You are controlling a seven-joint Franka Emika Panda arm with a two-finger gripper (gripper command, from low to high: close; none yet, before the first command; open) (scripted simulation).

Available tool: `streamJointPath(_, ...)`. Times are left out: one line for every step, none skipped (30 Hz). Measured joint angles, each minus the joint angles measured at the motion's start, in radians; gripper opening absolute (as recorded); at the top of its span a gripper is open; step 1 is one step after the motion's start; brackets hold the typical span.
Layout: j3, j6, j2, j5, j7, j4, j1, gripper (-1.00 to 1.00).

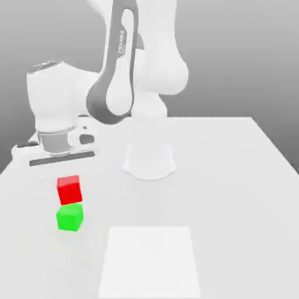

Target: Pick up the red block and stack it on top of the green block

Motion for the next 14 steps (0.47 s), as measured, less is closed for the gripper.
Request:
streamJointPath(0.000,0.008,0.010,0.001,-0.001,0.000,0.000,-1.00)
streamJointPath(0.001,0.016,0.020,0.000,0.000,0.001,-0.001,-1.00)
streamJointPath(0.002,0.024,0.030,-0.003,0.002,0.001,-0.002,-1.00)
streamJointPath(0.002,0.033,0.040,-0.008,0.005,0.001,-0.003,-1.00)
streamJointPath(0.001,0.041,0.050,-0.014,0.009,0.001,-0.004,-1.00)
streamJointPath(0.002,0.050,0.060,-0.024,0.016,0.001,-0.008,-1.00)
streamJointPath(0.003,0.060,0.070,-0.036,0.024,0.000,-0.012,-1.00)
streamJointPath(0.003,0.069,0.079,-0.050,0.034,0.000,-0.016,-1.00)
streamJointPath(0.003,0.078,0.089,-0.068,0.046,-0.001,-0.020,-1.00)
streamJointPath(0.003,0.088,0.098,-0.088,0.060,-0.001,-0.026,-1.00)
streamJointPath(0.005,0.098,0.107,-0.112,0.077,-0.002,-0.033,-1.00)
streamJointPath(0.010,0.098,0.107,-0.112,0.077,-0.002,-0.042,-1.00)
streamJointPath(0.015,0.099,0.107,-0.112,0.077,-0.002,-0.050,-1.00)
streamJointPath(0.020,0.100,0.107,-0.112,0.076,-0.002,-0.058,-1.00)
